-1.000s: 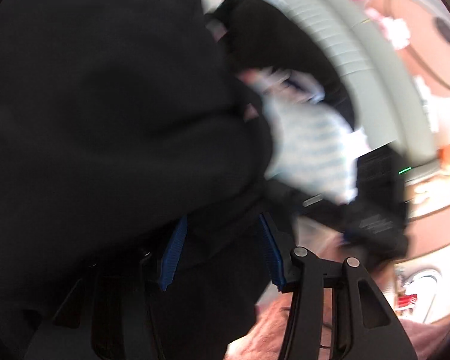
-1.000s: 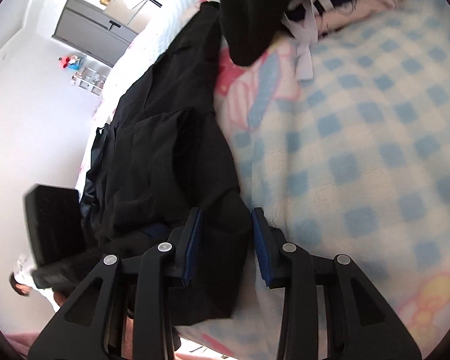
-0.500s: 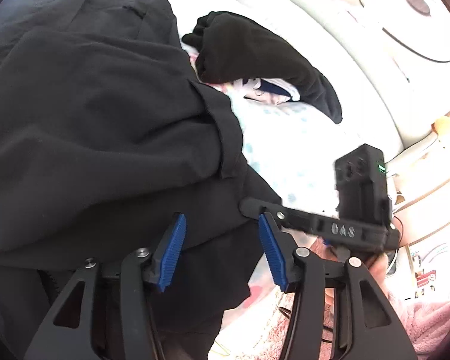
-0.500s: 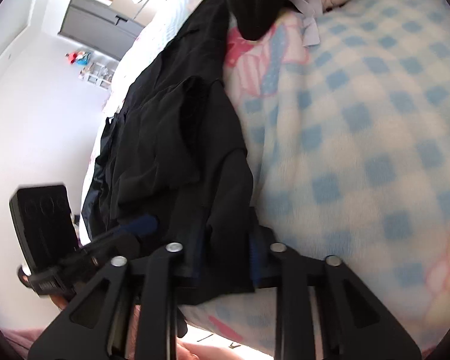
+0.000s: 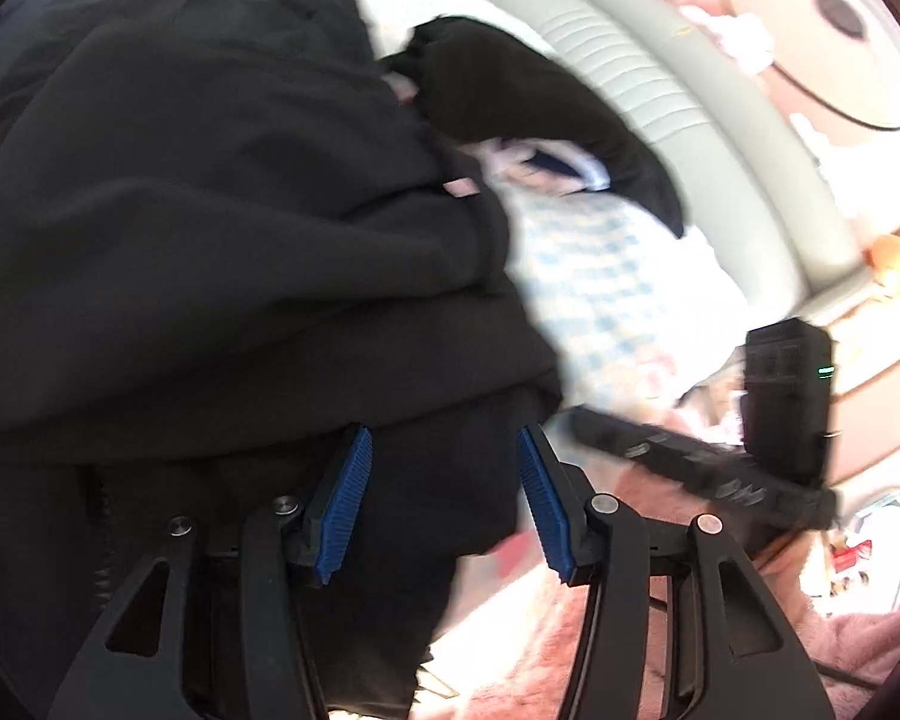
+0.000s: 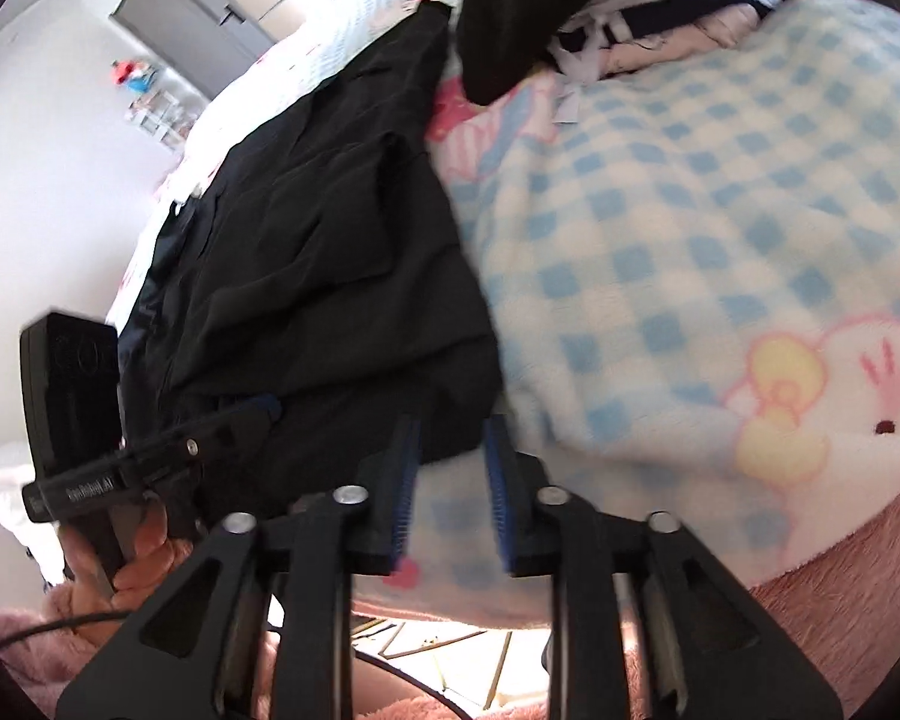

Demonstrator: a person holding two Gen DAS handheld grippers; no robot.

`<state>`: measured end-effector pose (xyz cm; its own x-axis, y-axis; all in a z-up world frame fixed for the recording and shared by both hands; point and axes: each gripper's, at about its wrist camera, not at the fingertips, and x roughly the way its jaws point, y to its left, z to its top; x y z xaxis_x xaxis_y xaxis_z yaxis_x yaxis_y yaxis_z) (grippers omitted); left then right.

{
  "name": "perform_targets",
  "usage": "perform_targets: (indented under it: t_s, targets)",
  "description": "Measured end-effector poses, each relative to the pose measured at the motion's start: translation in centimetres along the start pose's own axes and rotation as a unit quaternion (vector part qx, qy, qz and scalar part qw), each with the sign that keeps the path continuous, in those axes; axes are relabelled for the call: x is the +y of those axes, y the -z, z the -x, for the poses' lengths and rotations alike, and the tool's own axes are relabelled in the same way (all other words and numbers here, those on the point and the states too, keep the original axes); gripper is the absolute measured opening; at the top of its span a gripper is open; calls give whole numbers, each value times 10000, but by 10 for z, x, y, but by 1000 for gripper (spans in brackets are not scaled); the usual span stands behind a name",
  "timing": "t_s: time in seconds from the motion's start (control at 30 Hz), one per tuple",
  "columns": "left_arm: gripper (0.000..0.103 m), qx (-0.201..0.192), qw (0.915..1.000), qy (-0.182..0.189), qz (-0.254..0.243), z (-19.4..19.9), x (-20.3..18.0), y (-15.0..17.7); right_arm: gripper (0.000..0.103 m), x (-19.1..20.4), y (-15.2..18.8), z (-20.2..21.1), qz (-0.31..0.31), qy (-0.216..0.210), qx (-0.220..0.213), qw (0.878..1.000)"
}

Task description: Fold clothes

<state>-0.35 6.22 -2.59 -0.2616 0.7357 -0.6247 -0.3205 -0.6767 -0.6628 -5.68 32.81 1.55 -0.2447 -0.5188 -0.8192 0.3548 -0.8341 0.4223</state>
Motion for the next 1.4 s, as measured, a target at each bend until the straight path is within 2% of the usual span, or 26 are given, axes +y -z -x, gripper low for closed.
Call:
perform_targets:
  t_s: [0.07,0.13,0.2,0.23,0.3,0.4,0.47,0.53,0.57,0.6,0.63,0.7,0.73,0.8,0.83,0.87,0.9,0.93,0.97,1.03,1.1,1.17,1.2,1.27,1.33,1.4]
  targets:
    - [53,21,9999,-103,-65,-2,-5,-3,37,7,-4,-11,108,163,48,9998]
    - [53,82,9990,-434,-52,-10,-5,-9,36,12,-9,-23,192,411,57,9990]
    - [51,38,9966,-816,126,-9,7,-11,27,12,-15,-34,246,807,-1,9964]
    - [45,-83,9953,-923,269,-1,17,-10,24,11,-16,-34,217,889,-37,9958]
    - [43,-370,9918,-1090,559,17,37,-7,22,3,-12,-27,144,988,-138,9949]
    - [28,-452,9895,-1099,818,34,61,-10,25,-11,-4,-12,-45,925,-251,9954]
    - [27,-652,9866,-1031,1085,49,67,-5,27,-13,3,1,-123,904,-289,9954]
    - [32,-873,9822,-953,1366,65,71,1,27,-8,6,8,-30,874,-316,9957]
    - [36,-1032,9781,-1163,1381,71,69,5,28,-4,7,14,39,649,-310,9974]
    - [58,-1205,9727,-1445,1357,77,67,10,28,1,7,20,99,378,-294,9988]
    - [69,-1376,9662,-1725,1332,83,64,15,29,3,8,28,101,121,-371,9992]
    - [70,-1714,9499,-2279,1277,95,59,25,35,4,5,38,31,-99,-525,9986]
    - [70,-1880,9402,-2552,1248,101,56,30,37,4,1,38,22,-54,-540,9985]
    - [70,-1855,9403,-2356,1613,98,72,23,37,2,-10,28,-51,279,-469,9985]
    - [68,-1838,9427,-2166,1752,92,80,18,39,1,-15,20,-113,317,-401,9986]
    - [67,-1813,9427,-2174,1763,89,83,15,39,1,-21,10,-181,308,-326,9988]
    - [53,-1785,9420,-2245,1742,88,85,12,39,1,-23,5,-216,288,-269,9990]
    - [27,-1757,9412,-2315,1722,86,87,8,39,0,-24,1,-239,265,-219,9991]
    - [19,-1727,9403,-2416,1665,88,83,5,39,-2,-24,1,-225,250,-175,9993]
    - [11,-1764,9301,-2890,1425,92,71,-7,39,3,-22,-6,-157,258,-102,9995]
    - [10,-1833,9184,-3247,1325,106,76,-9,39,6,-17,-8,-118,319,-82,9994]
    - [10,-1680,9296,-2907,1519,116,87,-7,39,8,-12,-7,-160,264,70,9995]
    - [11,-1647,9404,-2507,1602,125,92,-1,39,11,-11,-9,-146,206,140,9996]
    - [16,-1617,9557,-1992,1445,133,86,11,39,19,-9,-9,-69,159,174,9997]
    - [33,-1490,9649,-1923,987,127,69,22,39,31,-4,-3,74,104,98,9999]
    - [42,-1280,9679,-2007,809,121,58,33,39,45,0,5,218,74,-74,9997]
